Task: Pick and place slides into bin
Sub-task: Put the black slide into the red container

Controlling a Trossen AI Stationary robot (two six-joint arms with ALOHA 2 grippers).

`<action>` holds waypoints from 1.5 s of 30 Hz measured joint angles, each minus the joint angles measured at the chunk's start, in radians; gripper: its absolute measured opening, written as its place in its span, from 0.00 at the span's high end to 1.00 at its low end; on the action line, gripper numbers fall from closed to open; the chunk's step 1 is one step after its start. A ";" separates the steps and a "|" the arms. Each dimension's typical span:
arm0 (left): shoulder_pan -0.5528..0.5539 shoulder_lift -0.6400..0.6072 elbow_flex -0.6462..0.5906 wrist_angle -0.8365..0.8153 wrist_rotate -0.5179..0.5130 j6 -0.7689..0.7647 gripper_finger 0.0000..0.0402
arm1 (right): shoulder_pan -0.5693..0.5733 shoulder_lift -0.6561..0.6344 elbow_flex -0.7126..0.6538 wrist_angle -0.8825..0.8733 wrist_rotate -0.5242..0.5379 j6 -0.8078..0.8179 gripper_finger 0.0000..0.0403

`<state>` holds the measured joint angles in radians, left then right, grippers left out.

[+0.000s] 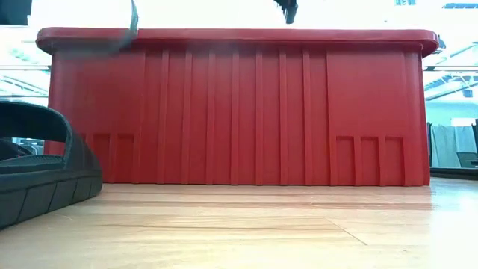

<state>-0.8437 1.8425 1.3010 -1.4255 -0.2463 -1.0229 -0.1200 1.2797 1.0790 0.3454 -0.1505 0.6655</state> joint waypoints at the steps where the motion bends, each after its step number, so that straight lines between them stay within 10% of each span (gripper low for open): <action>1: -0.004 -0.018 0.014 -0.005 -0.010 -0.016 0.98 | 0.000 0.000 0.000 -0.001 0.000 0.000 0.30; 20: 0.028 -0.270 0.350 -0.018 -0.228 0.067 0.99 | -0.001 0.000 0.000 0.041 0.102 -0.027 0.30; 34: 0.221 -0.271 0.686 -0.045 -0.402 0.580 0.99 | -0.005 0.000 0.000 0.203 0.211 -0.034 0.30; 45: 0.597 -0.270 0.737 -0.118 -0.465 1.116 0.99 | -0.036 -0.001 0.000 0.399 0.315 -0.054 0.30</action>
<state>-0.2471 1.5723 2.0384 -1.5434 -0.7109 0.0929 -0.1557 1.2789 1.0790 0.7441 0.1643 0.6119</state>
